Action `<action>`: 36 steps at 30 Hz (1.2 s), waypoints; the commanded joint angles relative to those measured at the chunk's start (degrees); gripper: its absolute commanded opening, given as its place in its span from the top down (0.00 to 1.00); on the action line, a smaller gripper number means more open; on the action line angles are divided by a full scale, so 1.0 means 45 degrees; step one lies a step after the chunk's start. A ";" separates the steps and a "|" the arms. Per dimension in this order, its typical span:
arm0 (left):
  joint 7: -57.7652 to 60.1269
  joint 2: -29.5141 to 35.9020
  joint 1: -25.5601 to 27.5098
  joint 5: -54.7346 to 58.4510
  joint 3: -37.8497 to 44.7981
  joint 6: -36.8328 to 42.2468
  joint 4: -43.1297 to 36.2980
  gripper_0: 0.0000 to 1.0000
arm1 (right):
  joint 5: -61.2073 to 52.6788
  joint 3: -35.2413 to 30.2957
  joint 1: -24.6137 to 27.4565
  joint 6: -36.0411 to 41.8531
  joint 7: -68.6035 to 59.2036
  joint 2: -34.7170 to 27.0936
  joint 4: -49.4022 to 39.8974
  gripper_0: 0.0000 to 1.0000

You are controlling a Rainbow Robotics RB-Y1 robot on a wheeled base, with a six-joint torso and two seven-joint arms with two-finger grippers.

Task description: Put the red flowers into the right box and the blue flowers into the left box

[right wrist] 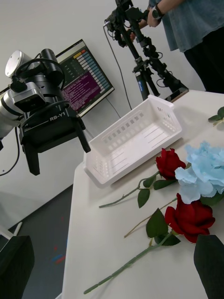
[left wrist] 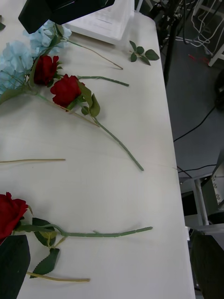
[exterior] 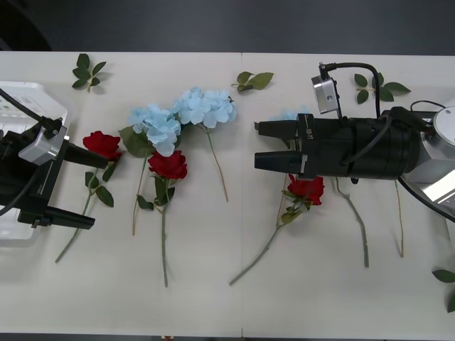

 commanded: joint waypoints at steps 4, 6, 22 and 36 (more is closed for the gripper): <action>-0.0449 0.0707 -0.0290 0.0434 0.0120 -0.0742 -0.0322 0.00 | -0.0030 0.0217 0.0441 0.0129 0.0013 -0.0002 -0.0063 0.00; -0.0449 0.0843 -0.0290 0.0454 0.0120 -0.0879 -0.0400 0.00 | -0.0030 0.0139 0.0304 0.0207 -0.0572 -0.0139 -0.0063 0.00; 0.3136 0.0902 -0.0075 -0.3159 0.0589 -0.1562 -0.0557 0.00 | 0.5712 -0.3005 -0.1746 0.5637 -1.5201 -0.1135 -0.1079 0.00; 0.9777 0.0863 -0.0251 -0.7456 0.0296 -0.2344 -0.0420 0.00 | 1.3583 -0.3122 -0.2059 0.9543 -2.0690 -0.2366 -0.2329 0.00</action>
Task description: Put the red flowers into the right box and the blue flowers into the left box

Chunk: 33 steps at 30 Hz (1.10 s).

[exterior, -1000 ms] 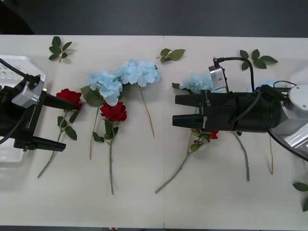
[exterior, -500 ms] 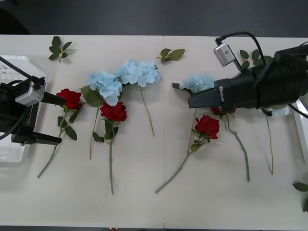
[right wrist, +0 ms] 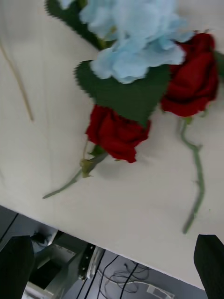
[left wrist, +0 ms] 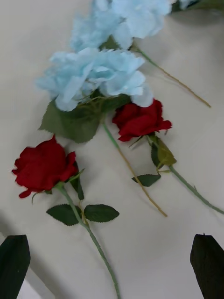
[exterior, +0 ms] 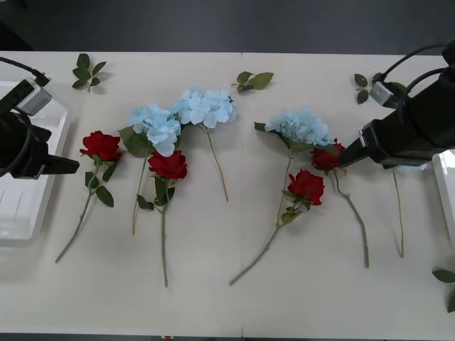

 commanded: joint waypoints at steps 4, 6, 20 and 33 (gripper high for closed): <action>0.3138 0.0278 -0.0424 -0.1495 -0.0653 -0.0089 0.0111 0.00 | 0.2178 0.0342 -0.0207 -0.0104 -0.0644 -0.0628 0.1096 0.00; 0.3606 0.0278 -0.0502 -0.1769 -0.0809 -0.0089 0.0267 0.00 | 0.2373 0.0420 -0.0168 -0.0475 -0.0585 -0.0628 0.1526 0.00; 0.5032 0.0278 -0.2338 -0.2335 -0.3388 -0.0147 0.3060 0.00 | 0.3857 0.2647 -0.0187 -0.4205 -0.0312 -0.0628 0.3870 0.00; 0.5501 0.0278 -0.4213 -0.2550 -0.6337 -0.1768 0.6068 0.00 | 0.5439 0.3838 -0.0187 -0.6237 0.0020 -0.0218 0.5334 0.00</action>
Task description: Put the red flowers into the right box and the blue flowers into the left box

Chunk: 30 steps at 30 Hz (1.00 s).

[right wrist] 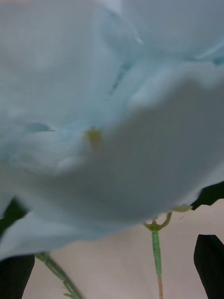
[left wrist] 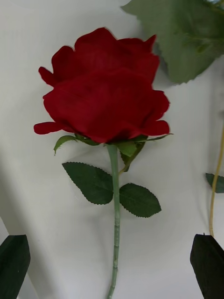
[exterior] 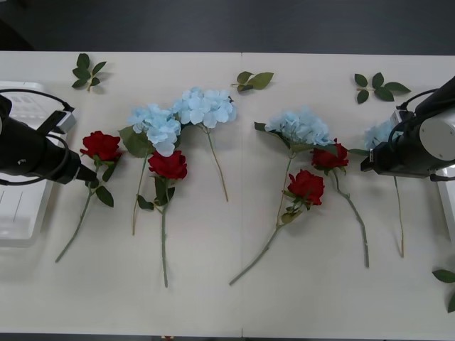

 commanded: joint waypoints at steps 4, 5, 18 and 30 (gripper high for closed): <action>0.0487 0.0258 -0.0910 -0.0093 -0.0931 -0.0704 0.1135 0.00 | 0.0316 -0.0145 -0.0190 -0.0582 0.0793 0.0236 0.0936 0.00; 0.0506 0.0258 -0.0949 -0.0093 -0.1009 -0.0763 0.1213 0.00 | 0.0316 -0.0106 -0.0190 -0.0640 0.0812 0.0217 0.0994 0.00; 0.0819 -0.0347 -0.1144 -0.0562 -0.1985 -0.0841 0.1780 0.00 | 0.0589 0.0715 -0.0190 -0.1637 0.0969 0.0256 0.1502 0.79; 0.0995 -0.0679 -0.1164 -0.1089 -0.2317 -0.0841 0.1760 0.00 | -0.0036 0.0656 -0.0424 -0.1910 0.1340 0.0178 0.1854 1.00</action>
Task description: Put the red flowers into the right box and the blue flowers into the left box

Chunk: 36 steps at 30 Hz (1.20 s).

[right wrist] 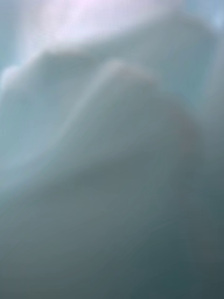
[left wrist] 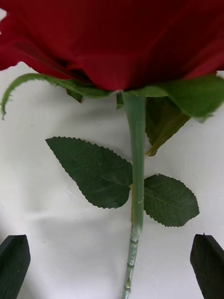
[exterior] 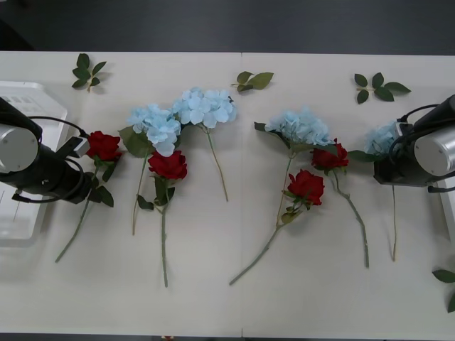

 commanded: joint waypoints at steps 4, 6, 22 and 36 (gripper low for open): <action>0.0802 -0.0159 -0.0469 -0.0350 -0.0095 -0.0088 -0.0066 0.00 | -0.1972 -0.0969 -0.0795 -0.0013 0.1923 -0.0253 0.0423 1.00; 0.0802 -0.0237 -0.0469 -0.0429 -0.0134 -0.0146 -0.0066 0.00 | -0.2773 -0.1438 -0.0853 0.0202 0.2802 -0.0350 0.0462 1.00; 0.0802 -0.0569 -0.0469 -0.1249 -0.0603 -0.0752 -0.0086 1.00 | -1.3711 -0.2434 -0.0853 -0.0013 1.0009 -0.1561 -0.0163 1.00; 0.0665 -0.0120 -0.0469 -0.1405 -0.0466 -0.0928 -0.0926 1.00 | -1.9922 -0.2434 -0.0248 -0.0716 1.6416 -0.0643 -0.0593 1.00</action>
